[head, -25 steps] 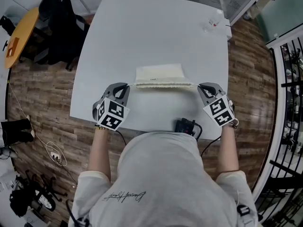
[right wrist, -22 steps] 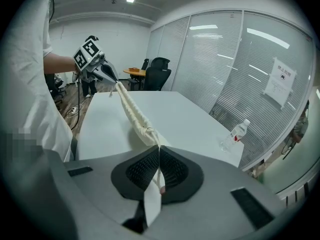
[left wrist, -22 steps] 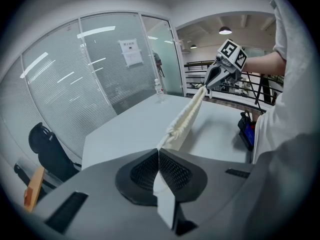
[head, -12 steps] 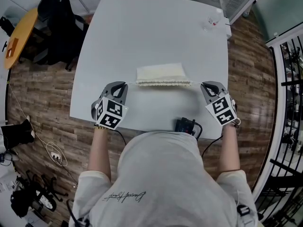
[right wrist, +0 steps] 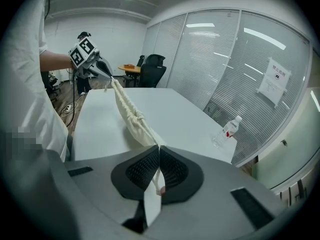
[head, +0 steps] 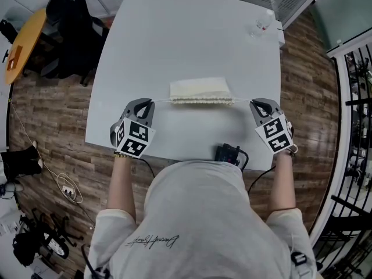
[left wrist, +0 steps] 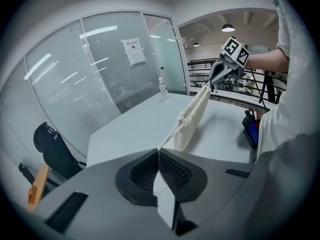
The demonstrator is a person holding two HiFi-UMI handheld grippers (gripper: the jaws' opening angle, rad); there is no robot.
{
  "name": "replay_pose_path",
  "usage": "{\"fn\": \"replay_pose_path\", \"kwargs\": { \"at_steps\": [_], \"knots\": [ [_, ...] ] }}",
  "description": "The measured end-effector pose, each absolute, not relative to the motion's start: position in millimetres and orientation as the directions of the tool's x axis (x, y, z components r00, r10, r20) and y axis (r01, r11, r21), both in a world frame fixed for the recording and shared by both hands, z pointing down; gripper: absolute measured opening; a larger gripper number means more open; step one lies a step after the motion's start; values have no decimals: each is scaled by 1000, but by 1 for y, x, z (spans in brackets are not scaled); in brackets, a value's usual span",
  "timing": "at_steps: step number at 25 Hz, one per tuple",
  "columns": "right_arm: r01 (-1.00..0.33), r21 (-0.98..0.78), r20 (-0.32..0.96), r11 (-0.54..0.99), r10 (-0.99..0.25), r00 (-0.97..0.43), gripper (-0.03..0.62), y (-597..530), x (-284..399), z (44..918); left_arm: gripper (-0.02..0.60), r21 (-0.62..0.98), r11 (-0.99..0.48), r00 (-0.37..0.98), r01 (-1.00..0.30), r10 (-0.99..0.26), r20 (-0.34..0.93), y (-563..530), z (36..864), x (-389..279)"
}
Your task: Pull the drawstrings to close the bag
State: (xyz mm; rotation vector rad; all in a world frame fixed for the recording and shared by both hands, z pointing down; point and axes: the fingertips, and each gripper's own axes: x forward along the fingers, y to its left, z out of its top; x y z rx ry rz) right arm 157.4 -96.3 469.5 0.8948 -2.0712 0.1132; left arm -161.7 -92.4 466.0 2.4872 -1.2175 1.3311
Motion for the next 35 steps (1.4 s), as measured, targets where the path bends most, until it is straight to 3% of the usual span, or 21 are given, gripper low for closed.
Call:
{"fn": "replay_pose_path", "kwargs": {
  "at_steps": [22, 35],
  "knots": [
    [-756, 220, 734, 616, -615, -288, 25, -112, 182, 469, 14, -334, -642, 249, -690, -644, 724, -104, 463, -181],
    [-804, 197, 722, 560, -638, -267, 25, -113, 196, 475, 14, -297, -551, 196, -780, -666, 720, -108, 462, -198]
  ]
}}
